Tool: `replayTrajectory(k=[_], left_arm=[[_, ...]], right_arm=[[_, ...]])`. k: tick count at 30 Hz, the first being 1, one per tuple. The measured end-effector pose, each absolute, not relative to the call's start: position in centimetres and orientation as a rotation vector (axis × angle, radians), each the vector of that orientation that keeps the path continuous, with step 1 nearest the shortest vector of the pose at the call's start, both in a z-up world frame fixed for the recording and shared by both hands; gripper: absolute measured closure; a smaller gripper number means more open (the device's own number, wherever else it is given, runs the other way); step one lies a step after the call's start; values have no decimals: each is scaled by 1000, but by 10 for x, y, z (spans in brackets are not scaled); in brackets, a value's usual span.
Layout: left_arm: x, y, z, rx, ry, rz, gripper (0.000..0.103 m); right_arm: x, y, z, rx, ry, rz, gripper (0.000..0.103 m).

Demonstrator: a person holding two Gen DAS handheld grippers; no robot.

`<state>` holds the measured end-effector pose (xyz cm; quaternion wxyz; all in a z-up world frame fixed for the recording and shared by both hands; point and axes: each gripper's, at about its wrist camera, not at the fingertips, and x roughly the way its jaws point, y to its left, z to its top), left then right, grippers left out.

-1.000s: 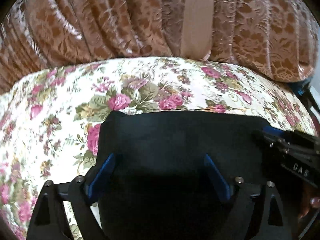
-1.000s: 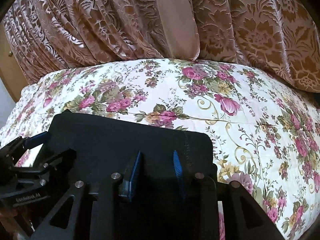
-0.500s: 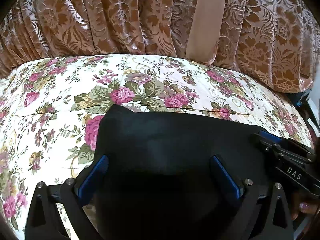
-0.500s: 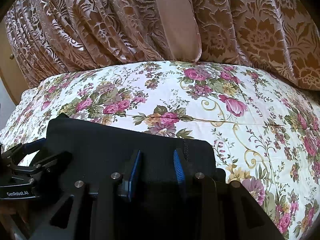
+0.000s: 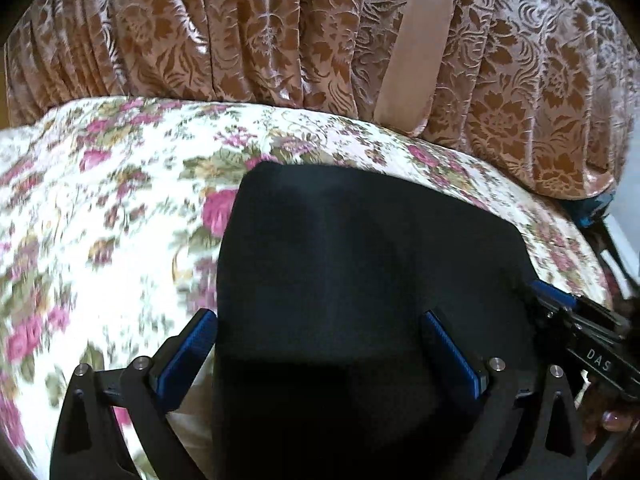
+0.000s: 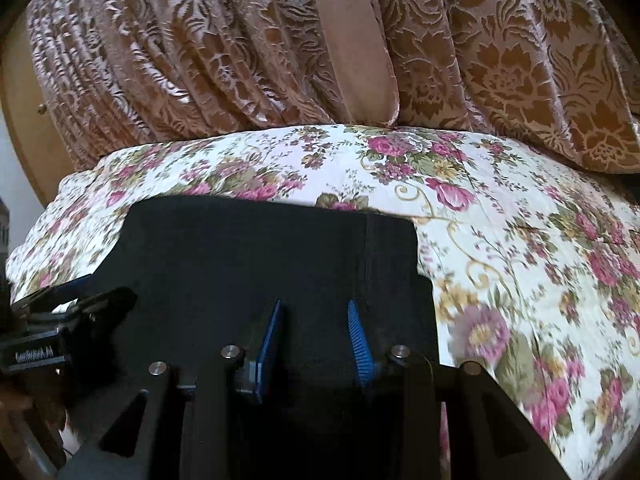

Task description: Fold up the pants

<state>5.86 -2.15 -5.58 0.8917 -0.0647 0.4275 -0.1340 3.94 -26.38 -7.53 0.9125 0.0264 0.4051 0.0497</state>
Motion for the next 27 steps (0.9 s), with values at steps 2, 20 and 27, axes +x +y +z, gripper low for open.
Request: replayTrajectory(k=[2, 20, 27], left_arm=[[45, -17, -57, -149, 886, -297, 1], [-3, 22, -58, -343, 858, -459, 3], [14, 37, -68, -439, 982, -595, 7]], right_arm=[[21, -265, -74, 56, 827, 117, 68], [-19, -300, -79, 177, 864, 90, 39], [-14, -327, -90, 369, 936, 137, 26]])
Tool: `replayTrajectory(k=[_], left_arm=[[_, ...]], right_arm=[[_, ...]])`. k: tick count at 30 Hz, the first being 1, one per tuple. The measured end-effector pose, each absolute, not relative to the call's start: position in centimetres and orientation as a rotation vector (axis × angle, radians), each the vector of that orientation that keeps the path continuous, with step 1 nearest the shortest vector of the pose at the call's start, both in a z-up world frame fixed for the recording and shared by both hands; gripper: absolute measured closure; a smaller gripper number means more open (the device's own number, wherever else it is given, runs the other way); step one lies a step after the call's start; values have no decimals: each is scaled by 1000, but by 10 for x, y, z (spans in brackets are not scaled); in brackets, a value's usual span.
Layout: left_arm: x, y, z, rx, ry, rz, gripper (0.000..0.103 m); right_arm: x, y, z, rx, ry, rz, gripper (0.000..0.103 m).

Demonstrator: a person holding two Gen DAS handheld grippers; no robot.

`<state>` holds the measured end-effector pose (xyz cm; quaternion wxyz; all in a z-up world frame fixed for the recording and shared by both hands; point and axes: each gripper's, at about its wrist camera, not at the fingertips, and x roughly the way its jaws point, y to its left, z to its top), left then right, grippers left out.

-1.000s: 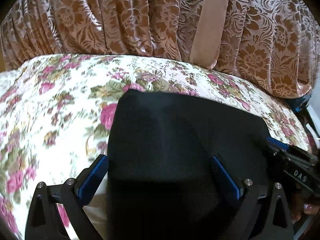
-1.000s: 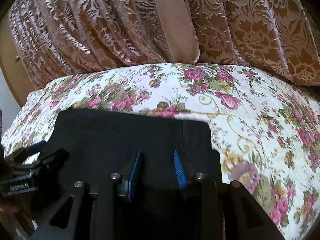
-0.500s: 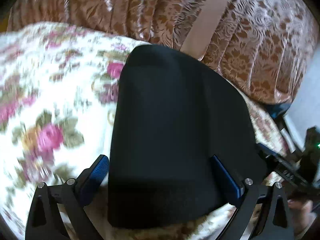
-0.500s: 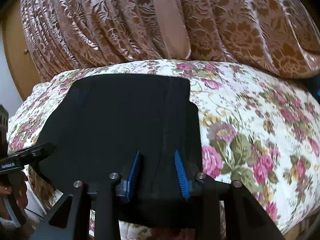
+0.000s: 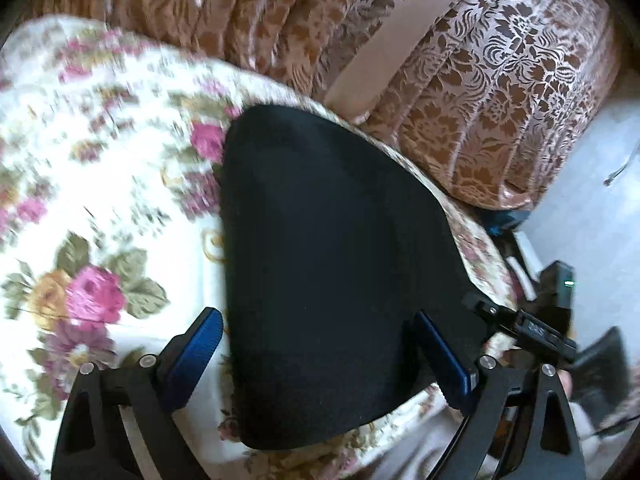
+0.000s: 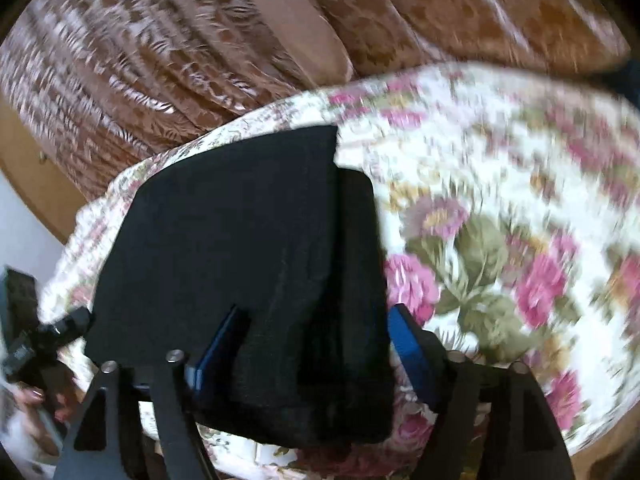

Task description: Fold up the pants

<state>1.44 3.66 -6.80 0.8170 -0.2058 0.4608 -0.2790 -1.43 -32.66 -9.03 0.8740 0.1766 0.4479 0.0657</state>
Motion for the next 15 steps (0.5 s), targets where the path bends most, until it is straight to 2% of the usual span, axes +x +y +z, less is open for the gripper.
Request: replayTrajectory(k=[5, 15], left_arm=[[12, 37, -76, -497, 1024, -673, 7], [30, 10, -81, -456, 1062, -694, 5]], right_arm=[[-13, -356, -114, 681, 1003, 264, 25], [1, -340, -115, 644, 990, 296, 25]])
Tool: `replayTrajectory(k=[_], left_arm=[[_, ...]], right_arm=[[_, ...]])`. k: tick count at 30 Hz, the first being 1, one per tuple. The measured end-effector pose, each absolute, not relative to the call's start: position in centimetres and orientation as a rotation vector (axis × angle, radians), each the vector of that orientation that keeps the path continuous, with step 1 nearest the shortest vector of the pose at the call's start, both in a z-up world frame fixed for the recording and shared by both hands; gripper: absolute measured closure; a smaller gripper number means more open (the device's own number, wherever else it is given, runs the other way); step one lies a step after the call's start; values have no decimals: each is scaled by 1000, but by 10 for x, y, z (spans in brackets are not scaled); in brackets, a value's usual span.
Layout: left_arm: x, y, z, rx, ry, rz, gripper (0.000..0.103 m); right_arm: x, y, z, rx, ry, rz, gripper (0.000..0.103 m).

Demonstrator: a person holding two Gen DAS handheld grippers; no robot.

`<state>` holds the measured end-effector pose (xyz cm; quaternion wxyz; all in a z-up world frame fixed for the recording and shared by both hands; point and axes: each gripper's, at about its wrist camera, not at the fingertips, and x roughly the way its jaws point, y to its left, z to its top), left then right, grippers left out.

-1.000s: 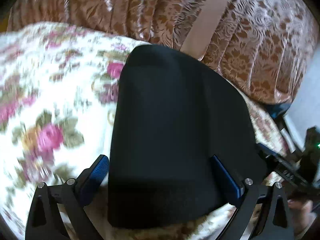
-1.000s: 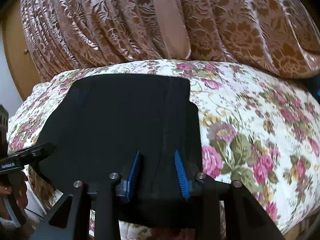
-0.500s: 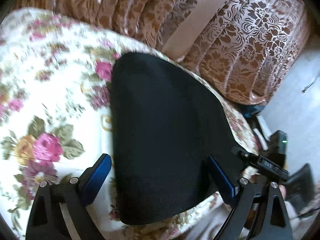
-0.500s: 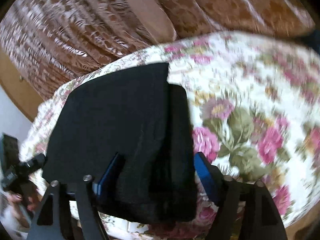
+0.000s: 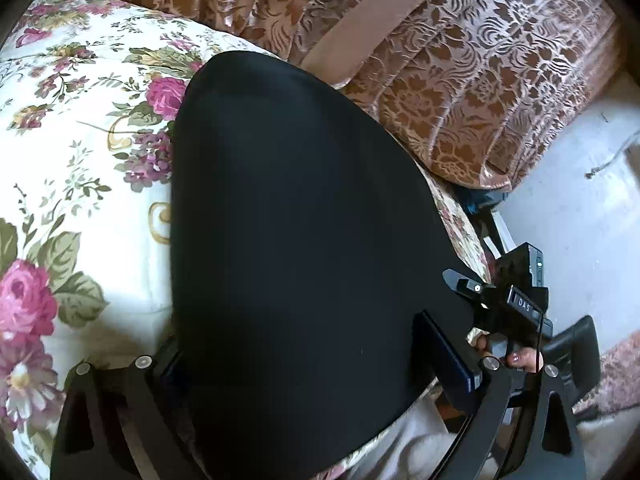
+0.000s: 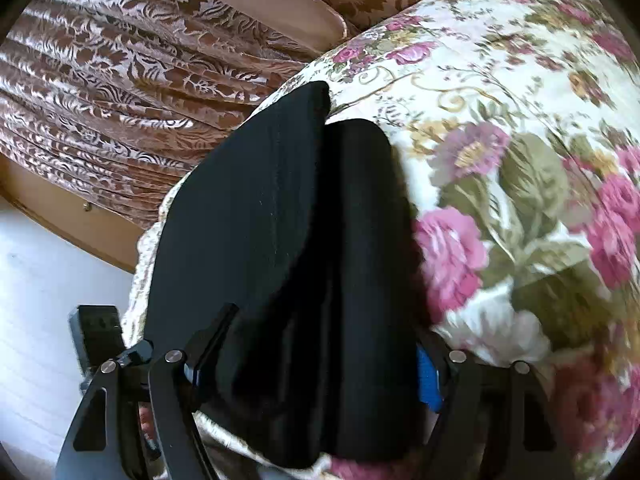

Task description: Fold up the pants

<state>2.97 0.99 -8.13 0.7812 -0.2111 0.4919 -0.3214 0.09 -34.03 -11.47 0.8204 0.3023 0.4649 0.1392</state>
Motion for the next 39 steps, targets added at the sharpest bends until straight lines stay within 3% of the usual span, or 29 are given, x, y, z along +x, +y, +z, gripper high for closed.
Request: replayTrajectory(k=[1, 3, 8, 12, 25, 39], left_arm=[[30, 7, -80, -445, 1060, -687, 6], [26, 8, -77, -431, 1045, -679, 20], [22, 11, -66, -431, 999, -631, 42], [15, 0, -42, -284, 908, -606, 55], [39, -1, -7, -107, 651, -517, 58], [153, 0, -6, -93, 610, -436, 57]], right_arm=[[5, -337, -114, 630, 989, 288, 25], [10, -332, -112, 607, 985, 281, 25], [6, -320, -97, 503, 921, 307, 44], [1, -301, -73, 339, 839, 301, 49], [35, -263, -55, 258, 674, 298, 52], [150, -254, -60, 313, 638, 280, 52]])
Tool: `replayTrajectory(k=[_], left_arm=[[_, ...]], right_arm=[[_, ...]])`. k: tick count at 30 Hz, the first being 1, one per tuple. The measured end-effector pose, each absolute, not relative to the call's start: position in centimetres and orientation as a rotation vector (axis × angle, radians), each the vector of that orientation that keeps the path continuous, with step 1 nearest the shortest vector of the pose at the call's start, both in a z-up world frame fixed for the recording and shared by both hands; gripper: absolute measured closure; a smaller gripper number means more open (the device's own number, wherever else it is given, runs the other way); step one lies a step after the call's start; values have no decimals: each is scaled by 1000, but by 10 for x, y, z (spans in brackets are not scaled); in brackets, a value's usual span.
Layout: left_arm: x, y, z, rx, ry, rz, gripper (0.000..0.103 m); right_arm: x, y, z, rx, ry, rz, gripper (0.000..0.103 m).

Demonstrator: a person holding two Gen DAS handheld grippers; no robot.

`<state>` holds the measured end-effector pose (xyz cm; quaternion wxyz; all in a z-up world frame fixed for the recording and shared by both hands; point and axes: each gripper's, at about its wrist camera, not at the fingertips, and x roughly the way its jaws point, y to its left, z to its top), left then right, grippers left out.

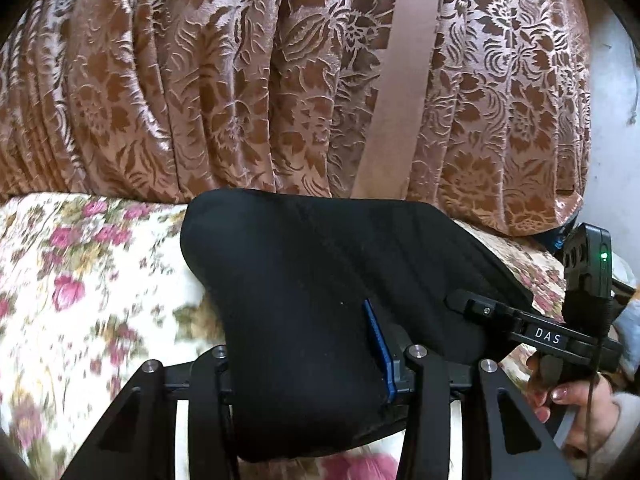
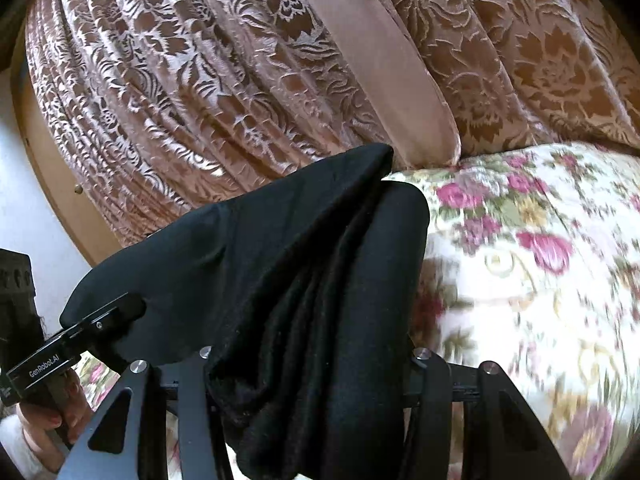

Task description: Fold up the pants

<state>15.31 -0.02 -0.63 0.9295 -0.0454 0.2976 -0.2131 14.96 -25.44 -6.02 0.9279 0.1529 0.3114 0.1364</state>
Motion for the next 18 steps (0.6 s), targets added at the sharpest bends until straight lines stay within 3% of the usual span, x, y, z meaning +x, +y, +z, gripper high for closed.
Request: replayTrajectory(k=[12, 18], left_arm=[[246, -4, -46, -129, 657, -363, 57], [250, -1, -70, -136, 675, -360, 41]], right_arm=[[253, -273, -82, 223, 632, 234, 51], [265, -304, -121, 398, 711, 190, 32]])
